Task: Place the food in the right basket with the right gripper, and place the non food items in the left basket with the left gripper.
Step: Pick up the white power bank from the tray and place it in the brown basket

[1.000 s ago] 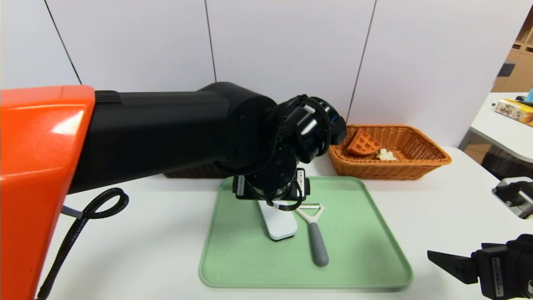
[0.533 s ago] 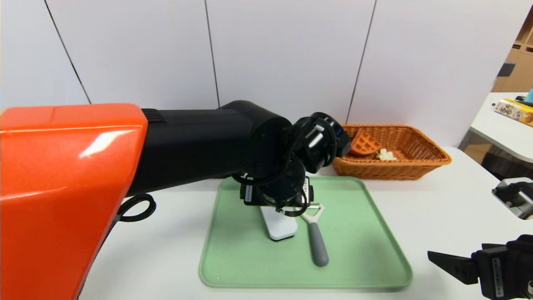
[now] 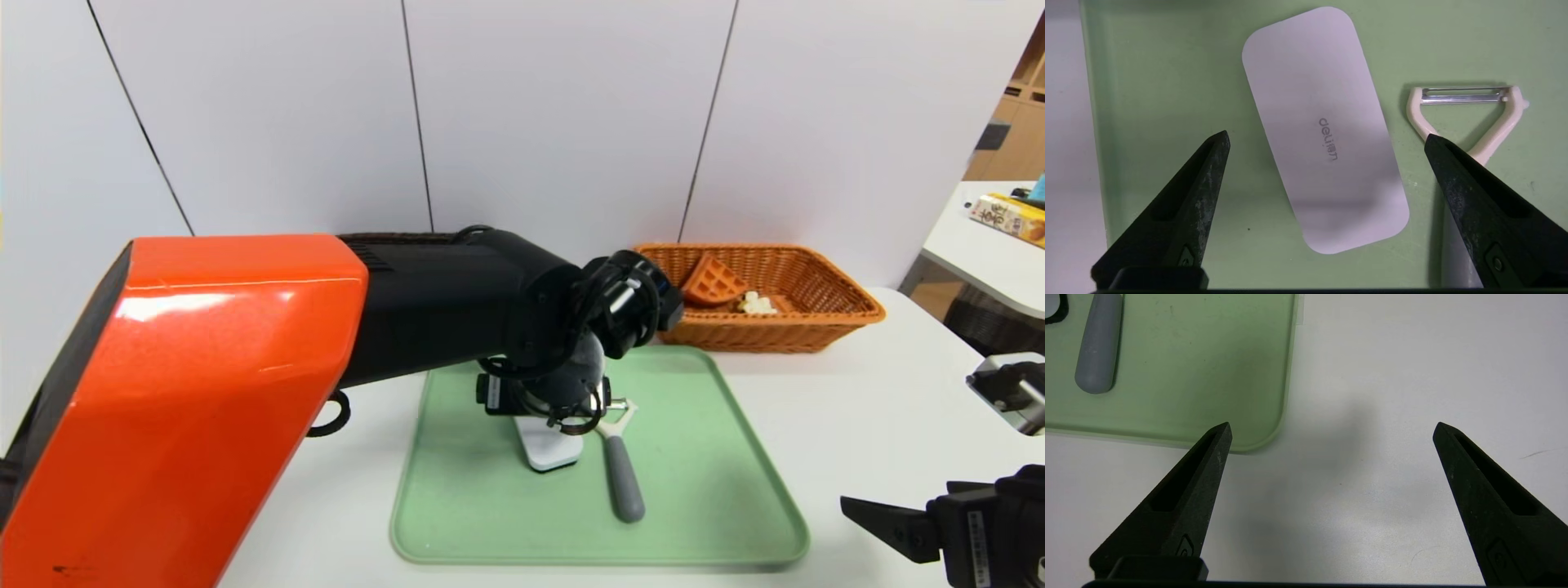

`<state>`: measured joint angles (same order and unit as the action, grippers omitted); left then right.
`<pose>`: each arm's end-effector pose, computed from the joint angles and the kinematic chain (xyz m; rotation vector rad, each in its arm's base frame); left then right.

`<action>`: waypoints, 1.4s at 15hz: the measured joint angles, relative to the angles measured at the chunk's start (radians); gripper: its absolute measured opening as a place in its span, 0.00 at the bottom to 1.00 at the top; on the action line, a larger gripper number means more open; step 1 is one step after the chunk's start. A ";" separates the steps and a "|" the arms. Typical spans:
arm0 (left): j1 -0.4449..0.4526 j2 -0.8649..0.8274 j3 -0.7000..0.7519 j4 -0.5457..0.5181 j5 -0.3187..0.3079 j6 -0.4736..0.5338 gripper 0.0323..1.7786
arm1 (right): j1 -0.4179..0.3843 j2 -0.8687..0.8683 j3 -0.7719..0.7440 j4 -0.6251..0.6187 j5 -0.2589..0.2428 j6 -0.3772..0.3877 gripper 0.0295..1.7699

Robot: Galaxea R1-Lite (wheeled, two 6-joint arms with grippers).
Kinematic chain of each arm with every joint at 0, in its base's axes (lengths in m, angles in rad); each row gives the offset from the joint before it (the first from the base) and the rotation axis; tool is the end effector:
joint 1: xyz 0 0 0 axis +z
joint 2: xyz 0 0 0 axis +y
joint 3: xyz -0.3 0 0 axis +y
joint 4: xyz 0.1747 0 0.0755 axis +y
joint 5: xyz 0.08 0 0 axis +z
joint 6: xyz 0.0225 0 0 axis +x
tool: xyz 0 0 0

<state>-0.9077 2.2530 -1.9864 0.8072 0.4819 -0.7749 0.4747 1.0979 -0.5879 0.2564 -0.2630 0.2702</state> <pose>0.2700 -0.3287 0.1718 -0.0293 0.8944 -0.0407 0.1147 0.0524 0.1771 -0.0191 0.7342 0.1026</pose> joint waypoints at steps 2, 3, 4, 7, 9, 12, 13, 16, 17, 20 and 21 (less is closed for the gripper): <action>0.004 0.006 0.000 0.000 0.001 -0.005 0.95 | 0.000 -0.006 0.002 0.000 0.000 0.000 0.96; 0.007 0.010 0.000 0.002 0.001 -0.014 0.95 | 0.000 -0.007 0.002 0.000 -0.001 -0.001 0.96; 0.011 0.014 0.001 0.003 0.001 -0.021 0.95 | 0.000 -0.009 0.002 0.000 -0.001 -0.001 0.96; 0.017 0.026 0.001 0.005 0.002 -0.037 0.95 | 0.000 -0.015 0.002 0.000 -0.001 -0.001 0.96; 0.018 0.034 0.001 0.007 0.003 -0.043 0.95 | 0.000 -0.018 0.002 0.002 -0.001 -0.001 0.96; 0.018 0.049 0.001 0.007 0.003 -0.067 0.95 | 0.000 -0.027 0.003 0.008 -0.001 -0.001 0.96; 0.018 0.052 0.001 0.007 0.003 -0.071 0.95 | 0.000 -0.030 0.003 0.012 -0.001 -0.001 0.96; 0.018 0.061 0.001 0.007 0.002 -0.074 0.95 | 0.000 -0.038 0.005 0.014 0.000 -0.002 0.96; 0.018 0.064 0.001 0.008 0.002 -0.078 0.95 | 0.000 -0.039 0.005 0.013 0.000 -0.002 0.96; 0.020 0.068 0.001 0.007 0.003 -0.079 0.72 | 0.000 -0.040 0.013 0.005 0.000 -0.003 0.96; 0.021 0.067 0.001 0.004 0.003 -0.079 0.64 | 0.001 -0.040 0.016 0.004 0.000 -0.004 0.96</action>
<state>-0.8870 2.3202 -1.9849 0.8111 0.4845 -0.8538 0.4753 1.0583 -0.5723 0.2602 -0.2634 0.2664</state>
